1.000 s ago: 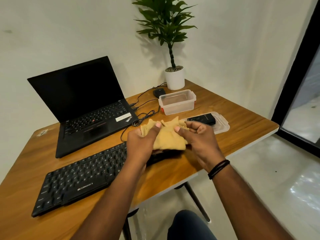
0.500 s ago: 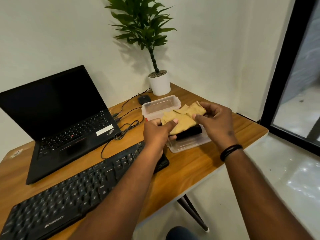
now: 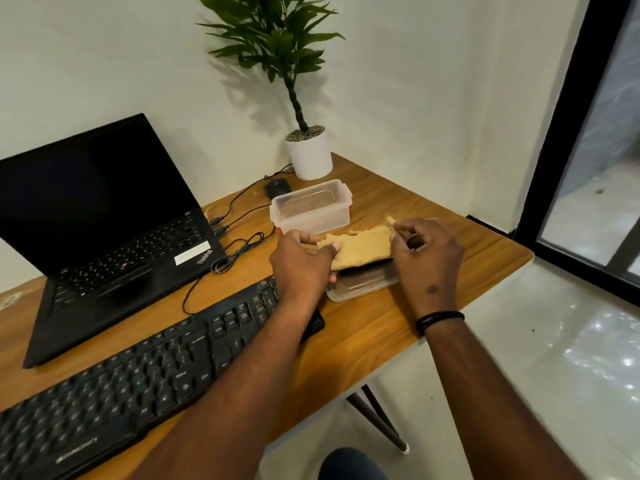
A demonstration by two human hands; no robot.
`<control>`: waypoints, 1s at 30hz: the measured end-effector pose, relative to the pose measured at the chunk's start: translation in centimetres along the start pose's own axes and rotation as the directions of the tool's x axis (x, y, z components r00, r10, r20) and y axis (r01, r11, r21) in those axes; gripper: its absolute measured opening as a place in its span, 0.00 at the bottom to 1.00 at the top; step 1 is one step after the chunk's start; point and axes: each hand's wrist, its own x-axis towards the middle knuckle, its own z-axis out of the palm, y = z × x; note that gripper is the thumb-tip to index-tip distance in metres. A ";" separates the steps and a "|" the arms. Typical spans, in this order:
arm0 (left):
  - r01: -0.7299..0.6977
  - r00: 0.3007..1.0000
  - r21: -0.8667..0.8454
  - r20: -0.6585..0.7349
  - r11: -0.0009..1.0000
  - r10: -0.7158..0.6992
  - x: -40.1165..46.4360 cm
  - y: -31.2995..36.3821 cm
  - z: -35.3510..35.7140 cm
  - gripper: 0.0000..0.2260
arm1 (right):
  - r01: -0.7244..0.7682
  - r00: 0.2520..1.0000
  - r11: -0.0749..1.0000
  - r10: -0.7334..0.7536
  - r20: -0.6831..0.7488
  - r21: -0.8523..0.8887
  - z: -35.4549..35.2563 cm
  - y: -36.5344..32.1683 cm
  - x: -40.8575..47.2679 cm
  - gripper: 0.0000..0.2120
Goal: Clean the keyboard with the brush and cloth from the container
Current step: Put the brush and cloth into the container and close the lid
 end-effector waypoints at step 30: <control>-0.306 0.850 0.363 -0.313 0.880 0.424 -8.1 -6.8 -18.3 0.08 | 0.399 0.812 0.915 -0.387 0.437 0.069 4.9 -14.1 -11.8 0.11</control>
